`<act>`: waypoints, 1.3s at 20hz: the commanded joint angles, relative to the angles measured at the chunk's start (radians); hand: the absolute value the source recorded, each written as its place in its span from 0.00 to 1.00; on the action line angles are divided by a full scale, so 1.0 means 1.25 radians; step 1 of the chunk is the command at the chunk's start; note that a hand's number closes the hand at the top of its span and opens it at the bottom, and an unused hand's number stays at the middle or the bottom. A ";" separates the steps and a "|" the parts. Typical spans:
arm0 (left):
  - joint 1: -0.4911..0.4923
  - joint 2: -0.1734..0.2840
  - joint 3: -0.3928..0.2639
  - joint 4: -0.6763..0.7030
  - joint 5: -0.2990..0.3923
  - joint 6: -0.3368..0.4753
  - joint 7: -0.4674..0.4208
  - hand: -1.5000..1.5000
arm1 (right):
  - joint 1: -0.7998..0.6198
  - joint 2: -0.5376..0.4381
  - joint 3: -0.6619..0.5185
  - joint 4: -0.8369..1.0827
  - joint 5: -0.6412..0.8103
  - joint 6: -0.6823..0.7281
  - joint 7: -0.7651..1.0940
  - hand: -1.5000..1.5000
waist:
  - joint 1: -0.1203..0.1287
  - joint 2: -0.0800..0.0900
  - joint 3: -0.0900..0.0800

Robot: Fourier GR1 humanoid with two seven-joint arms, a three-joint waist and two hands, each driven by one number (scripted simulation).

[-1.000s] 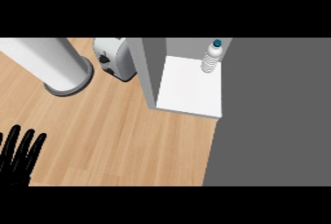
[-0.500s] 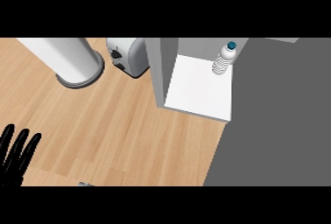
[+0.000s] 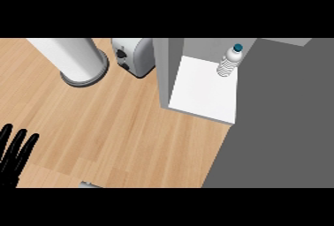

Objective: Pick up the bottled water, place it into the cabinet and close the cabinet

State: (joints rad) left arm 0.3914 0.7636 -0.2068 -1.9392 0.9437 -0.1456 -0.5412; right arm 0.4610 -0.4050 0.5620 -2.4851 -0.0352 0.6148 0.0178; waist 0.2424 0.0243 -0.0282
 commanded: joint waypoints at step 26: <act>-0.021 0.024 0.045 0.020 0.031 -0.058 -0.002 0.00 | -0.092 0.048 0.058 0.075 -0.100 -0.010 0.089 1.00 | 0.035 0.044 0.001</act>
State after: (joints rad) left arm 0.3654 0.7925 -0.1544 -1.9169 0.9793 -0.2107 -0.5420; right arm 0.3664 -0.4085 0.5603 -2.4519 -0.1059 0.6587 0.0469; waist 0.2814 0.0695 -0.0324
